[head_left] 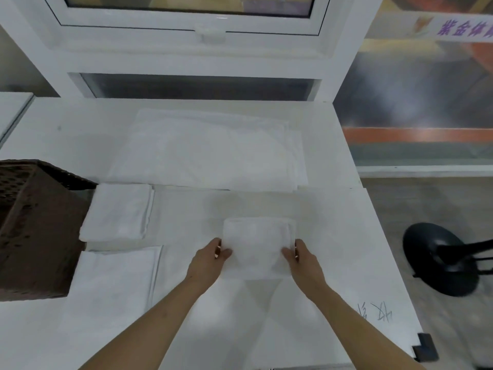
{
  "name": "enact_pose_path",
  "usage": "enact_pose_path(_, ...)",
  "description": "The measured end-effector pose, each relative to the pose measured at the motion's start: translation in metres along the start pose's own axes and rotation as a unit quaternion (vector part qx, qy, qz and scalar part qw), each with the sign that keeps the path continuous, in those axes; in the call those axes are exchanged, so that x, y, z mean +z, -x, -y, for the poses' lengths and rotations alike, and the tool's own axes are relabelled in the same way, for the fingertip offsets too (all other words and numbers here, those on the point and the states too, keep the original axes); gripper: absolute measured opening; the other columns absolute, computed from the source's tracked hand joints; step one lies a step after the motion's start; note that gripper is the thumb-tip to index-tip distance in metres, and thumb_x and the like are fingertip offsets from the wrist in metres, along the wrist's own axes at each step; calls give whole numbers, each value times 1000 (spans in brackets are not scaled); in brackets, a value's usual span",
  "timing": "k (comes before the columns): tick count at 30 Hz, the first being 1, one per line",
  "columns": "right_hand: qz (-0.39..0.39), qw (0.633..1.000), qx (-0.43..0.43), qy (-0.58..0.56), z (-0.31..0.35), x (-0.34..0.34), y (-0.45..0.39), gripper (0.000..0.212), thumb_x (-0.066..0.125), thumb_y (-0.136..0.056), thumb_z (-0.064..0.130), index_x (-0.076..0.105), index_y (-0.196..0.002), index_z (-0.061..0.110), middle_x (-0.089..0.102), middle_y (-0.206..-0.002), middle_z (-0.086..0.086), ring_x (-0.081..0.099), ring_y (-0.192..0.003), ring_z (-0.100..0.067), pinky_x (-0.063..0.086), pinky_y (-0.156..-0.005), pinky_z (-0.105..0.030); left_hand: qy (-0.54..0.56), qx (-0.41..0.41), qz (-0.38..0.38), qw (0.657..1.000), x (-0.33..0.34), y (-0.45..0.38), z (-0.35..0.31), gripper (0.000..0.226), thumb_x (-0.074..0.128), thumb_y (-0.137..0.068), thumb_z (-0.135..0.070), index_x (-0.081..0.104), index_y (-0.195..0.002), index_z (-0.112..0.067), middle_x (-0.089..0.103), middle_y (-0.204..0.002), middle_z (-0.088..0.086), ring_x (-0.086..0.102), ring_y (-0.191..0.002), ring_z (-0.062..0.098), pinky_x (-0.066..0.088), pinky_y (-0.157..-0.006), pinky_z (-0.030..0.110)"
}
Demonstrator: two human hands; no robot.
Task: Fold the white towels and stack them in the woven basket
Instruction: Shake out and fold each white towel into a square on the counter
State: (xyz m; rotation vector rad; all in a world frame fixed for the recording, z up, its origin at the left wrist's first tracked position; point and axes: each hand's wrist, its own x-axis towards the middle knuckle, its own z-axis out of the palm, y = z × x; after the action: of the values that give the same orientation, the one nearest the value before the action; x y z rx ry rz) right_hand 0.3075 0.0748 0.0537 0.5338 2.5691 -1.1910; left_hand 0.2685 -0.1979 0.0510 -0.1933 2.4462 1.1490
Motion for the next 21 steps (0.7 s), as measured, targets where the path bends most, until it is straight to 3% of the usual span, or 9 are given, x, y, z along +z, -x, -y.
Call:
enact_pose_path(4,-22,997,29,71,7,12,-31,26,46,-104,50,47,-99,24,65,-83,2,64,-76,-26,55,-70,-42,-23,-69,-21,997,12,-32,-4,27,53,-99,-47,54,-94,-20,66,-88,-1,66,-79,25,55,-72,41)
enact_pose_path(8,-22,986,52,156,7,24,-50,29,46,-103,51,48,-101,22,65,-90,-2,66,-84,-32,56,-78,-44,-69,-105,-55,991,24,-43,-5,22,54,-99,-43,51,-104,-21,62,-99,-1,63,-87,22,52,-74,38)
enact_pose_path(10,-52,985,33,163,5,30,-51,27,53,-102,44,50,-110,19,65,-101,-3,66,-93,-32,55,-79,-43,-155,-40,-132,978,33,-39,-5,25,62,-95,-29,51,-115,-20,55,-112,2,59,-101,25,51,-75,39)
enact_pose_path(13,-150,959,-115,209,-1,37,-46,37,58,-97,36,51,-128,16,58,-129,-7,59,-114,-31,53,-87,-45,-284,161,-183,927,47,-32,-2,50,70,-79,-3,59,-126,-15,54,-131,9,55,-120,31,50,-90,41)
enact_pose_path(15,-139,944,-190,229,-4,40,-46,47,46,-101,39,45,-144,20,47,-152,-6,45,-137,-28,45,-106,-44,-312,255,-148,903,56,-35,-1,50,62,-90,-10,54,-140,-14,47,-151,11,45,-139,33,45,-107,45)
enact_pose_path(17,-58,934,-237,262,-10,45,-47,56,32,-108,44,26,-161,28,20,-171,-4,17,-158,-24,24,-121,-41,-331,251,-84,906,65,-37,4,53,38,-106,-35,36,-156,-19,26,-166,8,23,-154,32,29,-121,50)
enact_pose_path(19,20,923,-242,300,-21,51,-48,59,18,-109,53,5,-165,37,-9,-174,2,-11,-160,-19,8,-128,-43,-359,218,-49,906,74,-39,16,60,20,-107,-51,14,-163,-28,4,-171,5,3,-157,30,15,-124,53)
enact_pose_path(21,61,927,-212,304,-32,57,-49,61,10,-106,61,-6,-162,44,-23,-170,11,-23,-156,-15,0,-129,-44,-377,198,-37,904,82,-41,27,63,16,-106,-56,2,-163,-32,-8,-171,4,-9,-157,27,9,-125,56)
